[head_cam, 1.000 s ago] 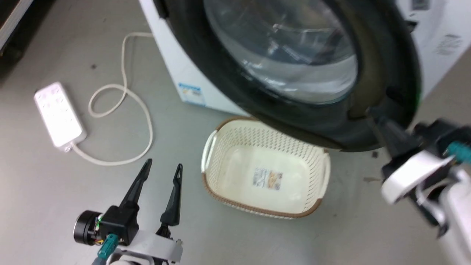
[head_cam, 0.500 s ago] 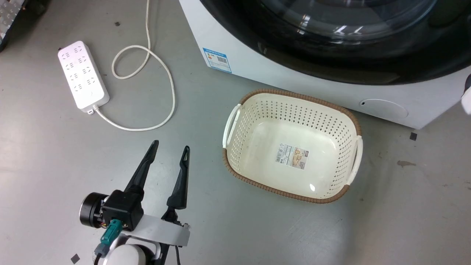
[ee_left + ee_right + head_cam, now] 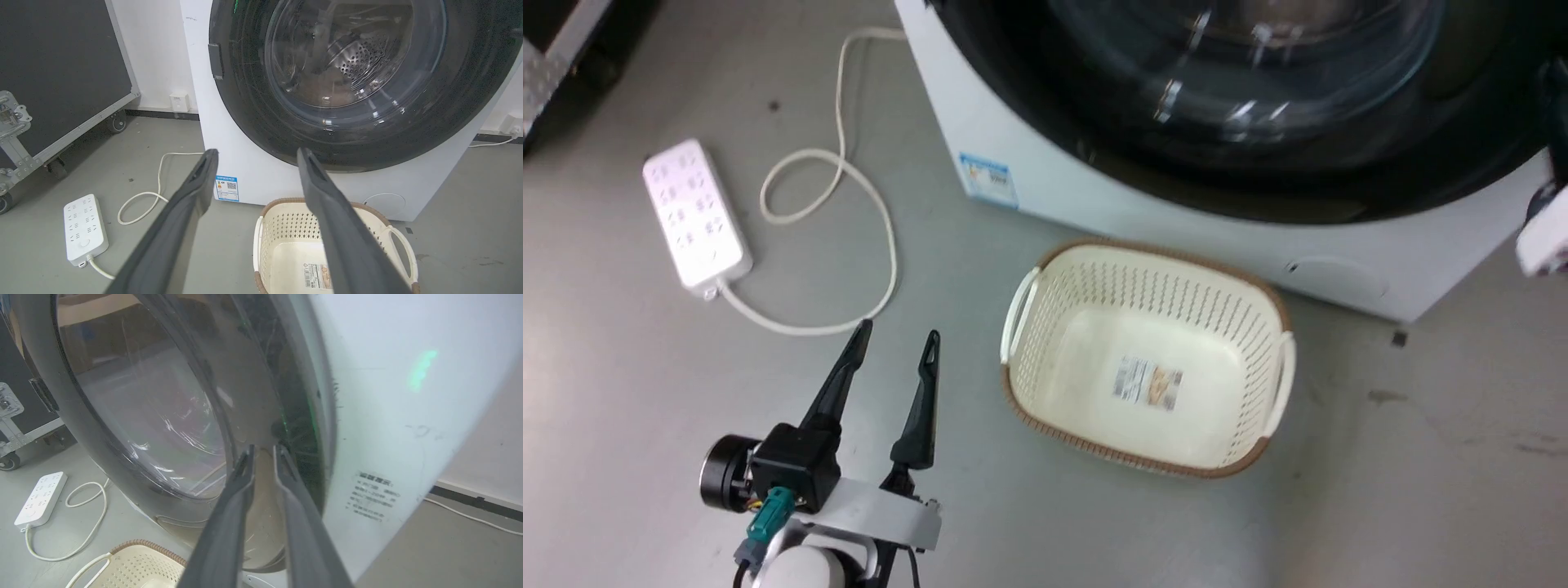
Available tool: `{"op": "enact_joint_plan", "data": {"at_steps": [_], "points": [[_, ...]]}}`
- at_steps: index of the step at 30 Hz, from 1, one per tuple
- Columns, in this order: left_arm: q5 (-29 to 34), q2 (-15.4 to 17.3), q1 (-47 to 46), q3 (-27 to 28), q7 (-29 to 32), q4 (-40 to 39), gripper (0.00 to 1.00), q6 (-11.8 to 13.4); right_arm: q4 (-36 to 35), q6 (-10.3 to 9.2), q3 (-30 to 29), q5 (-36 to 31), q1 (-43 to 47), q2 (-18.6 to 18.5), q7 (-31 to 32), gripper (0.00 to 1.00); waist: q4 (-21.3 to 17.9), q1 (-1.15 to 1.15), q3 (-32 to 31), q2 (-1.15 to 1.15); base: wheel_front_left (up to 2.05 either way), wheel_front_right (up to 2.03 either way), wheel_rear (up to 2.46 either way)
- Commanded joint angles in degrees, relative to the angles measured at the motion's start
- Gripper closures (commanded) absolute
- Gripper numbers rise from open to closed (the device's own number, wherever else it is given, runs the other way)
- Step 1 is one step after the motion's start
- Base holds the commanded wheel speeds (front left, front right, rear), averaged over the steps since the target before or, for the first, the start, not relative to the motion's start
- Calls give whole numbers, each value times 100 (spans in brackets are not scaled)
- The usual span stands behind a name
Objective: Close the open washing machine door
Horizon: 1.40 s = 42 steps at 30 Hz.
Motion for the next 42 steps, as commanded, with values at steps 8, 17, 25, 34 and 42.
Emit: {"op": "enact_joint_plan", "data": {"at_steps": [8,17,25,34,42], "points": [[-22,23,406,134,-25,298,0,-44,-622,-23,162,-15,1593,343,-666,0,-589,0,-1066,0,0,0,0],[-32,102,777,229,-25,435,0,-57,-2194,-23,-536,-661,3616,1159,-918,0,-1086,0,-1644,0,0,0,0],[44,108,947,172,-25,504,0,-61,-3118,-23,-751,-1625,4853,1981,-949,0,-1266,0,-1731,0,0,0,0],[10,198,891,-10,9,695,100,-48,-3105,-19,-900,-1856,5107,2179,-930,100,-1290,0,-1782,0,0,0,0],[47,180,881,32,115,621,100,4,-3141,-18,-868,-1870,5071,2182,-826,100,-1314,0,-1773,0,0,0,0]]}}
